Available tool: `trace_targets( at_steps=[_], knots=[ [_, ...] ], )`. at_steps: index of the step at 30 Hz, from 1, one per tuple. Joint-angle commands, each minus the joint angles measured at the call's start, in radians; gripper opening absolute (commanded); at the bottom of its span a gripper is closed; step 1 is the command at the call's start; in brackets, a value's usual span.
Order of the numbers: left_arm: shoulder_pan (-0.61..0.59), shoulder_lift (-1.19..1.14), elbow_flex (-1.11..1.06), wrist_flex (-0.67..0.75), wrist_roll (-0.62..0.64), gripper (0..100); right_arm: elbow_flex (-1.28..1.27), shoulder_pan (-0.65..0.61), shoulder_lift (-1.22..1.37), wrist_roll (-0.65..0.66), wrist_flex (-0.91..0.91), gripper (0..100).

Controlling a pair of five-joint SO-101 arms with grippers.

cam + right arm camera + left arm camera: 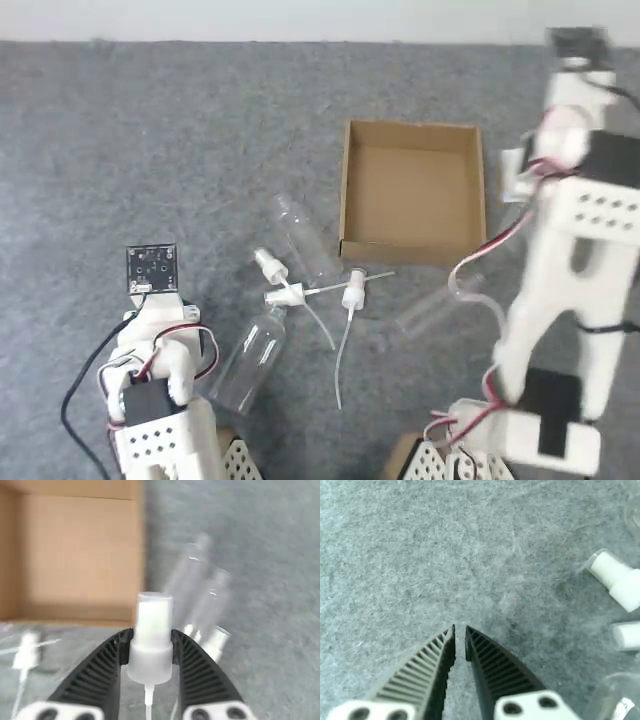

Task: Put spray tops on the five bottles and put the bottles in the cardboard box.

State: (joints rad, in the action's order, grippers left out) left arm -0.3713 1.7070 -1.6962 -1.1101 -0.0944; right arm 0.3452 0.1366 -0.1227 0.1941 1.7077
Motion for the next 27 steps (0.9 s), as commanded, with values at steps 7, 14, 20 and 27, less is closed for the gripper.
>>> trace_targets(
  at_steps=[7, 14, 20, 27],
  knots=[
    [0.003, 0.017, 0.005, -0.005, 0.006, 3, 0.060, -0.545, -0.137, -0.005, 0.044, 1.7],
    [0.003, 0.017, 0.005, -0.005, 0.006, 3, 0.060, -0.825, -0.030, -0.002, -0.042, 1.7],
    [0.003, 0.017, 0.005, -0.005, 0.006, 3, 0.060, -0.941, 0.134, -0.002, -0.111, 1.7],
    [0.003, 0.017, 0.005, -0.005, 0.006, 3, 0.060, -0.951, 0.283, -0.002, -0.278, 1.7]
  ],
)
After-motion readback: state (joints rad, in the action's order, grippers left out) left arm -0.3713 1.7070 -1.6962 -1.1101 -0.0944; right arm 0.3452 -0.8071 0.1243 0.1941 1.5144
